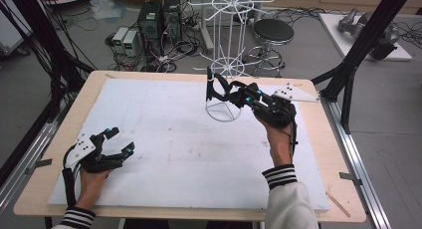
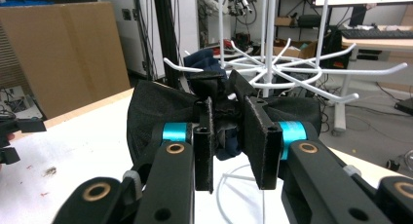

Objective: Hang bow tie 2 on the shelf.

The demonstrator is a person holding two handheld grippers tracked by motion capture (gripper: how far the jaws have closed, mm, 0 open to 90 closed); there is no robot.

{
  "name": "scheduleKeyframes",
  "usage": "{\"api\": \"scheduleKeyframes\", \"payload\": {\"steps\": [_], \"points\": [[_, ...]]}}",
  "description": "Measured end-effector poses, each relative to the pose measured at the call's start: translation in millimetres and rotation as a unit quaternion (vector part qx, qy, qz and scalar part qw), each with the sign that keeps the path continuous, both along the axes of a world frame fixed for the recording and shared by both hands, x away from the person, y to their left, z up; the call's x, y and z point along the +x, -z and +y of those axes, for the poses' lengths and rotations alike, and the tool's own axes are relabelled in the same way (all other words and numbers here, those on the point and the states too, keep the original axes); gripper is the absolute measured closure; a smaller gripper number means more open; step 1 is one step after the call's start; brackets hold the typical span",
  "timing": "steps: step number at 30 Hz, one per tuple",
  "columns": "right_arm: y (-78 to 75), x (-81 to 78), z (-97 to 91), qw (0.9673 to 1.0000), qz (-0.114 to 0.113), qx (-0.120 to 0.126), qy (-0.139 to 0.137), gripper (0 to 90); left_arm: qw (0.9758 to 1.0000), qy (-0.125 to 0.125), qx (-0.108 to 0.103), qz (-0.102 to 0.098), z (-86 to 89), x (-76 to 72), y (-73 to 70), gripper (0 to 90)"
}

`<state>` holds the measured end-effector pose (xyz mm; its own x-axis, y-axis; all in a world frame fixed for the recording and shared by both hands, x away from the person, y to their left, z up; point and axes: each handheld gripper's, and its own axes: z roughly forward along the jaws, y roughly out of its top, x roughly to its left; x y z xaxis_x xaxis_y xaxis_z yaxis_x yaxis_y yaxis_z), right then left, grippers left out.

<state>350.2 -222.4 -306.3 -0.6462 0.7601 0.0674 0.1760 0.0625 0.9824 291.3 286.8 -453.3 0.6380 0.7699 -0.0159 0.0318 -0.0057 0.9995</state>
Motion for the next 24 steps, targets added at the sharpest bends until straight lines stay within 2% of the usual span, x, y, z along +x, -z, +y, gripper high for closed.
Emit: {"api": "scheduleKeyframes", "payload": {"steps": [12,18,24], "points": [[6.8,10.3,-1.0,0.9996,0.022,-0.002,0.015,75.2,1.0,0.0,-0.001,0.0,0.0,0.0,0.0,17.0],[10.4,15.7,0.5,0.999,0.029,-0.02,0.027,75.1,1.0,0.0,0.0,0.0,0.1,0.0,0.0,17.1],[14.6,21.0,5.6,0.9971,0.036,-0.055,0.038,75.1,1.0,0.0,-0.001,0.0,0.2,-0.1,0.1,17.1]]}}
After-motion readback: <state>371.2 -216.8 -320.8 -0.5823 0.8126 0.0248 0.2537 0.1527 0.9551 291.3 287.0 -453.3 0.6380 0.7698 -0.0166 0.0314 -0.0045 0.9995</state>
